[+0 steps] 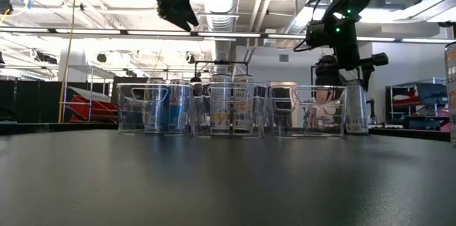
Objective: Sort soda cans
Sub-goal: Put the top white-yellow soda can into the center transparent bin
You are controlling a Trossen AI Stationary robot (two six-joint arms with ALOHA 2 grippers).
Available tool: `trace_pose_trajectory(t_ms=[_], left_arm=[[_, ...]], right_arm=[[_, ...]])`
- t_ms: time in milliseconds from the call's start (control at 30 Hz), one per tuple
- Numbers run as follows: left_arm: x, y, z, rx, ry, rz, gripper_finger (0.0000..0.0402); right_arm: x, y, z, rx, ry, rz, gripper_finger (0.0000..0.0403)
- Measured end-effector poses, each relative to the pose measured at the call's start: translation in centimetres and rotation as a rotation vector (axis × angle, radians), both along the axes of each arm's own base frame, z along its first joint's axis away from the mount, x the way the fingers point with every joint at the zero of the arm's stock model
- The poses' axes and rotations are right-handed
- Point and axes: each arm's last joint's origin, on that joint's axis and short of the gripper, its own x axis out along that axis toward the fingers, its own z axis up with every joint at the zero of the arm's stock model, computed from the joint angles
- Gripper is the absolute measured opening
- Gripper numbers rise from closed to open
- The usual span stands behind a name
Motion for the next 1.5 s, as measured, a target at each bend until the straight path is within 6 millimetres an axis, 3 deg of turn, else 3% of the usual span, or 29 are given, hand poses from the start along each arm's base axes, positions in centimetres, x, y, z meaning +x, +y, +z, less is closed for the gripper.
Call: trace_pose_trajectory(t_ms=[67, 200, 400, 767, 1100, 1333, 1500], left_arm=[[-0.1, 0.1, 0.0, -0.001, 0.002, 0.003, 0.0396], [-0.1, 0.0, -0.1, -0.011, 0.010, 0.007, 0.0396], [-0.3, 0.1, -0.2, -0.015, 0.020, 0.079, 0.0396], [-0.6, -0.2, -0.2, -0.016, 0.048, 0.070, 0.0396], [-0.6, -0.2, -0.3, -0.039, 0.034, 0.087, 0.0396], [-0.6, -0.2, -0.3, -0.039, 0.042, 0.083, 0.0396], [-0.6, -0.4, -0.4, -0.059, 0.047, 0.090, 0.0396]], right_arm=[[0.1, 0.0, 0.0, -0.001, 0.000, 0.003, 0.0231], [0.6, 0.8, 0.6, 0.010, -0.002, 0.066, 0.0231], [2.5, 3.2, 4.2, -0.034, -0.014, 0.219, 0.0232], [8.5, 9.4, 10.8, -0.250, -0.069, 0.577, 0.0240], [13.3, 14.2, 14.7, -0.537, -0.198, 0.907, 0.0240], [16.4, 16.1, 15.2, -0.671, -0.216, 1.107, 0.0240], [18.4, 16.7, 12.9, -0.594, -0.176, 1.215, 0.0240]])
